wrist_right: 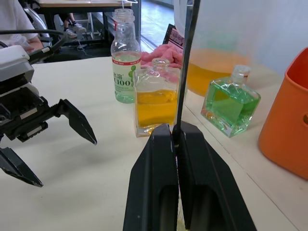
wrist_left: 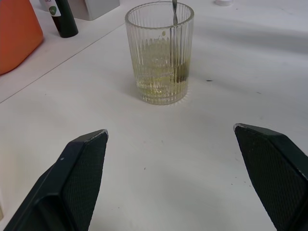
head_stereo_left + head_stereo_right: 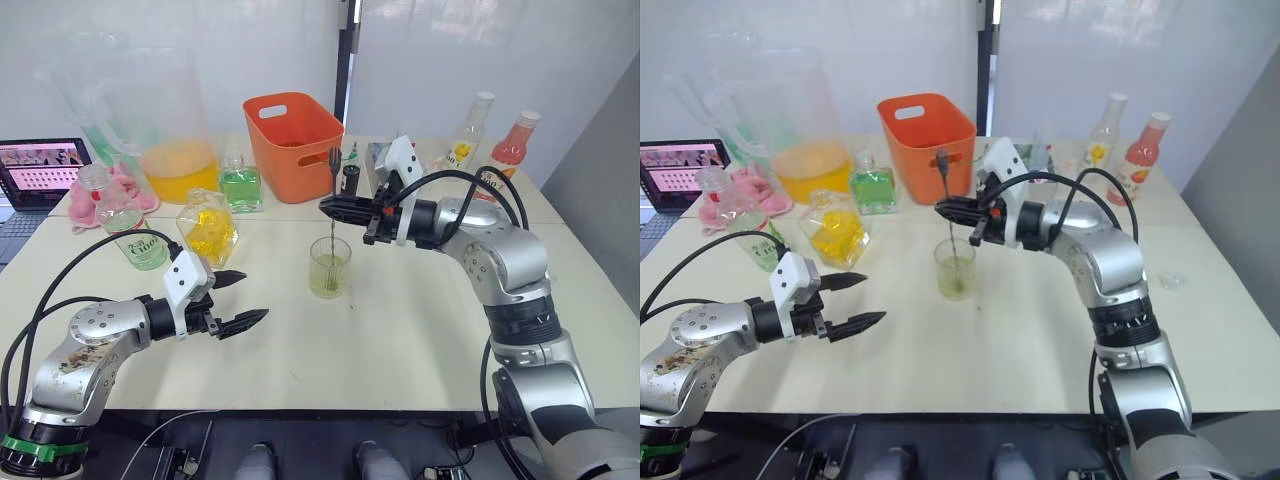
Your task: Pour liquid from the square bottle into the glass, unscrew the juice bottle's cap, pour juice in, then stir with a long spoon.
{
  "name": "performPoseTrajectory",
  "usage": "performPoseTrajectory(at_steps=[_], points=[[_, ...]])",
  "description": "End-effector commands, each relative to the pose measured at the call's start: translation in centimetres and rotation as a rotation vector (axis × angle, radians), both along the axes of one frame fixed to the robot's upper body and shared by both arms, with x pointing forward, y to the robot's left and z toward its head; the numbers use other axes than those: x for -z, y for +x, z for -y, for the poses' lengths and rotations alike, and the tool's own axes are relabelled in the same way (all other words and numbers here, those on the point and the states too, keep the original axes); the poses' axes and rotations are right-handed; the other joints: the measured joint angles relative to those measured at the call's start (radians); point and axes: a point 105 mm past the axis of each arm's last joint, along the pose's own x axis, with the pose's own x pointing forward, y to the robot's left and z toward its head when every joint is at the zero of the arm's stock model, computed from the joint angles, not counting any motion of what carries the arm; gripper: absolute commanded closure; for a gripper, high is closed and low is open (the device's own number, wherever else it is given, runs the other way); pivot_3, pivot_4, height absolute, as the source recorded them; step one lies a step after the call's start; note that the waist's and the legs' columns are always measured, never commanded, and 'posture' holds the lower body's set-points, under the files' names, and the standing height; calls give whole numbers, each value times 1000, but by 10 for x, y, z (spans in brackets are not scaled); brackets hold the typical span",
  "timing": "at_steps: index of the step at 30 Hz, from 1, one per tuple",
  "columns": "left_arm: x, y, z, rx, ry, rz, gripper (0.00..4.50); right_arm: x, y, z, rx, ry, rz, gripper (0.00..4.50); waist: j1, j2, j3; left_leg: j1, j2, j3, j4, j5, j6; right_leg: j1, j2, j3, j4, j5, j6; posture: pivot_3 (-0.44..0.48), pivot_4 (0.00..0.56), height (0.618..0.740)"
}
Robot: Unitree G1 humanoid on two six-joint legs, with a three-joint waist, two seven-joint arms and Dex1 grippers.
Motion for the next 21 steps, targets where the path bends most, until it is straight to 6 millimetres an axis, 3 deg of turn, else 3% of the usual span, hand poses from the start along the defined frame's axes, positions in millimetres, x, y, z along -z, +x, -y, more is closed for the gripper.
performPoseTrajectory(at_steps=[1, 10, 21], points=[[-10, 0, 4, 16, -8, 47, 63, -37, -18, 1, -63, 84, 75, 4500, 0, 0, 0, 0, 0, 0, 0, 0, 0, 0, 0, 0, 0, 0, 0, 0, 150, 740], [-9, 0, 5, 12, -16, 52, 63, -52, -21, 10, -55, 120, 47, 4500, 0, 0, 0, 0, 0, 0, 0, 0, 0, 0, 0, 0, 0, 0, 0, 0, 150, 740], [-24, -1, 9, 30, -71, 82, 63, -48, -9, 19, 18, 127, -21, 4500, 0, 0, 0, 0, 0, 0, 0, 0, 0, 0, 0, 0, 0, 0, 0, 0, 150, 740]])
